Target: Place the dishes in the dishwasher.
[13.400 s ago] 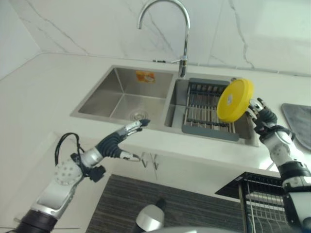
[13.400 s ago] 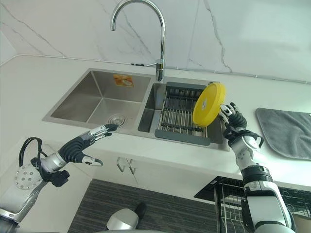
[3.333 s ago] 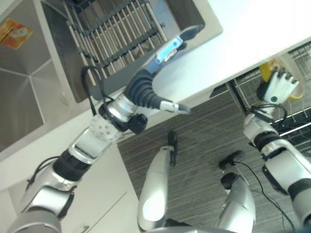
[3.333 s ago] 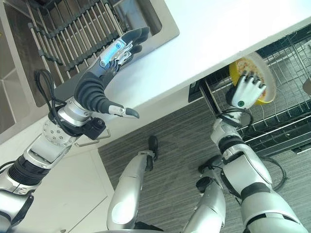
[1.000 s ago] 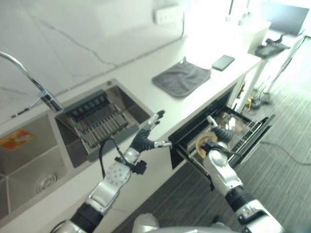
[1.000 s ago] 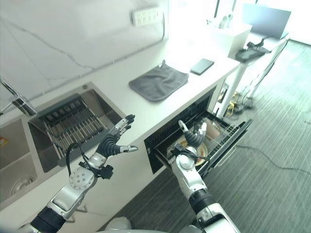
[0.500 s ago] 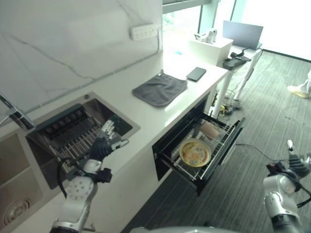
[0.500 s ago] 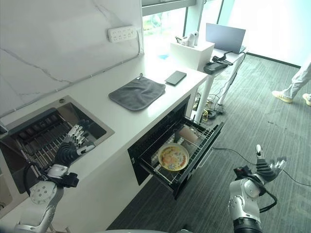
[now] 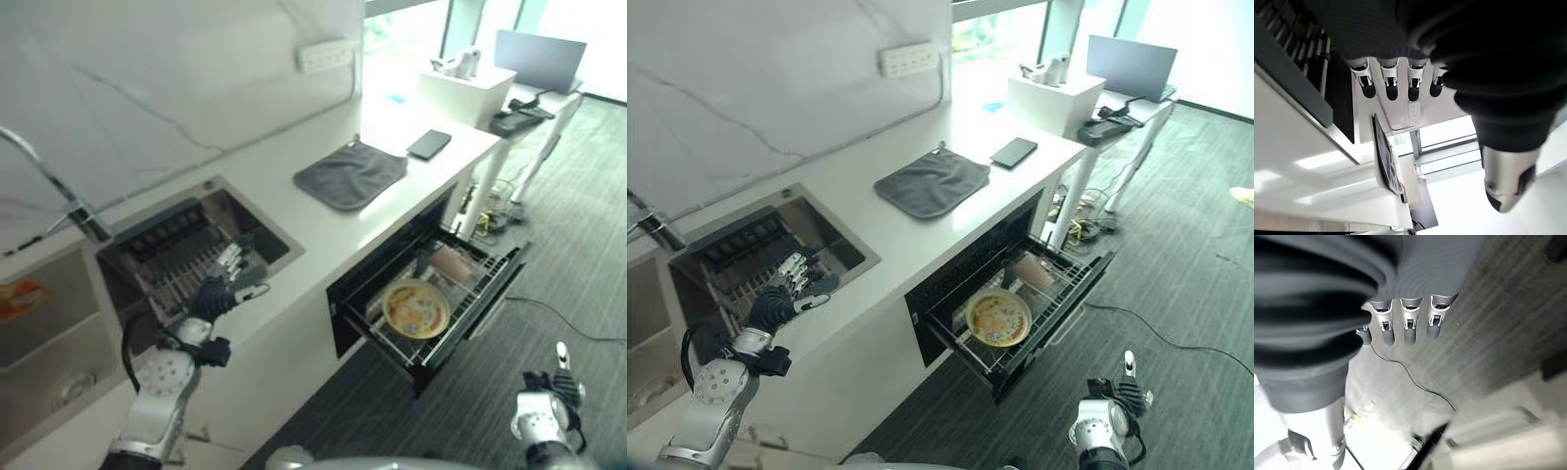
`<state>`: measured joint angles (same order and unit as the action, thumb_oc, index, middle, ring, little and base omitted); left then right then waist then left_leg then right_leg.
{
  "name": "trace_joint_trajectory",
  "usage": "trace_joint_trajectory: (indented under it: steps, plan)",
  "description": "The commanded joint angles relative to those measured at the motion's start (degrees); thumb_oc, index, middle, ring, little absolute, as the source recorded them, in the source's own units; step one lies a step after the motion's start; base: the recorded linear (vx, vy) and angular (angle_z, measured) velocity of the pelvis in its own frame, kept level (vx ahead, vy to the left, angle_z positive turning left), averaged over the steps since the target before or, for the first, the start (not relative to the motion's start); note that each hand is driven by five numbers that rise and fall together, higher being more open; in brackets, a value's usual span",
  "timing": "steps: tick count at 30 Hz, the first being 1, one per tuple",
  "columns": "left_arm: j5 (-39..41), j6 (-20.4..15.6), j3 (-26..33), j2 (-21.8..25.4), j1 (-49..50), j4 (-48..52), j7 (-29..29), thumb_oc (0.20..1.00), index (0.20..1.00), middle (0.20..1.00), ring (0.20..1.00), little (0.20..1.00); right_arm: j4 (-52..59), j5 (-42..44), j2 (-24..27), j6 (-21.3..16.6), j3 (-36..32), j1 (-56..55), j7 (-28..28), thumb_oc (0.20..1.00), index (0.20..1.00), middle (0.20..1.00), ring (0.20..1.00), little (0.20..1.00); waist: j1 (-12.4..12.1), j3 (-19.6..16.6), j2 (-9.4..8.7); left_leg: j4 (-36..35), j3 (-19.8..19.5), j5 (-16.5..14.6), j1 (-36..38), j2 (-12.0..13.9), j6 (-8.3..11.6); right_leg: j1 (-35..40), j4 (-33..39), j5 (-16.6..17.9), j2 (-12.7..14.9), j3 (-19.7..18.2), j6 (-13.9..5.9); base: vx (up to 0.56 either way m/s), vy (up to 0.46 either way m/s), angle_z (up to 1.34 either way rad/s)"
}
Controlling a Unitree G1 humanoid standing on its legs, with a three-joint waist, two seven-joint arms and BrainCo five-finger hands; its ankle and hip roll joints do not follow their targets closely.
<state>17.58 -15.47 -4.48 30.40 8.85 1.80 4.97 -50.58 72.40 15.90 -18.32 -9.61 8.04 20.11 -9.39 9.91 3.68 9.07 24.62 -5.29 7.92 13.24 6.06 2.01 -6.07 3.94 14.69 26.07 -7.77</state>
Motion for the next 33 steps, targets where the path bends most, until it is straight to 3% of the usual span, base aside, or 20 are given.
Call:
trace_joint_trajectory:
  steps: [1,3,7,11,15,23,28,33]
  plan:
    - [-3.4,-1.6,0.0,3.5,-1.7,7.4,0.6,1.000,1.000,1.000,1.000,1.000,0.7,4.5,0.3,5.1,1.5,4.3,-9.8,1.000,1.000,1.000,1.000,1.000,-3.0,1.9,-1.06,8.6,-2.0,-0.9,-7.0,-3.2,-3.76,5.5,-8.1,-12.8,-4.3,3.9,3.39,0.04,0.029,0.22]
    - [-3.4,-1.6,-0.1,3.6,-1.4,8.3,1.4,1.000,1.000,1.000,1.000,1.000,-0.2,6.6,0.7,8.3,2.6,5.7,-15.1,1.000,1.000,1.000,1.000,1.000,-3.7,2.3,-0.58,8.8,-2.4,-0.4,-7.9,-3.2,-3.71,5.2,-8.9,-13.2,-4.1,4.4,3.64,0.05,0.047,0.21]
    - [-7.1,-3.6,-0.7,4.8,-0.7,10.4,4.6,1.000,1.000,1.000,1.000,1.000,-1.0,2.6,2.6,12.5,4.0,7.7,-24.7,1.000,1.000,1.000,1.000,1.000,-4.6,3.0,0.61,8.0,-2.5,1.4,-9.4,-3.0,-3.55,4.1,-10.8,-13.8,-3.4,5.6,3.79,0.03,0.079,0.20]
    - [-2.3,-5.5,-3.1,9.9,-6.4,11.3,3.9,1.000,1.000,1.000,1.000,1.000,-1.6,2.4,8.1,17.9,7.6,16.0,-33.7,1.000,1.000,1.000,1.000,1.000,-5.7,6.1,1.83,6.9,-3.3,3.2,-14.0,-2.8,-3.15,-0.1,-13.0,-14.5,-2.4,6.8,3.70,-0.21,0.047,0.37]
    - [-1.3,-5.8,-3.8,11.4,-9.7,10.5,4.4,1.000,1.000,1.000,1.000,1.000,-2.5,0.9,11.5,21.6,9.9,22.0,-40.0,1.000,1.000,1.000,1.000,1.000,-7.0,8.7,1.54,6.9,-4.9,4.0,-16.1,-3.1,-2.86,-1.1,-13.3,-14.3,-2.4,7.3,3.70,-0.13,0.003,0.38]
    - [-0.3,-7.7,-6.8,15.2,-13.8,10.3,2.4,1.000,1.000,1.000,1.000,1.000,-2.0,0.0,17.9,22.8,15.6,31.6,-43.8,1.000,1.000,1.000,1.000,1.000,-9.8,11.8,1.23,5.8,-7.6,6.2,-19.7,-3.3,-1.99,-3.1,-13.3,-13.2,-1.7,8.6,3.11,-0.08,0.058,0.23]
    - [0.8,-9.2,-8.1,19.1,-18.1,8.9,2.3,1.000,1.000,1.000,1.000,1.000,-4.5,0.1,20.6,21.9,18.2,39.2,-43.2,1.000,1.000,1.000,1.000,1.000,-12.0,13.4,-0.54,4.5,-10.9,7.0,-22.3,-4.6,-1.89,-5.1,-13.4,-12.6,-2.1,7.7,2.55,-0.04,-0.009,0.41]
    - [7.1,-12.0,-8.2,25.3,-25.6,8.7,6.3,1.000,1.000,1.000,1.000,1.000,-8.7,2.1,22.9,19.0,21.2,49.3,-40.4,1.000,1.000,1.000,1.000,1.000,-14.5,14.9,-1.55,3.8,-13.7,6.3,-23.9,-7.6,-3.39,-6.6,-11.0,-9.5,-1.2,6.7,-0.20,-0.01,-0.014,0.57]
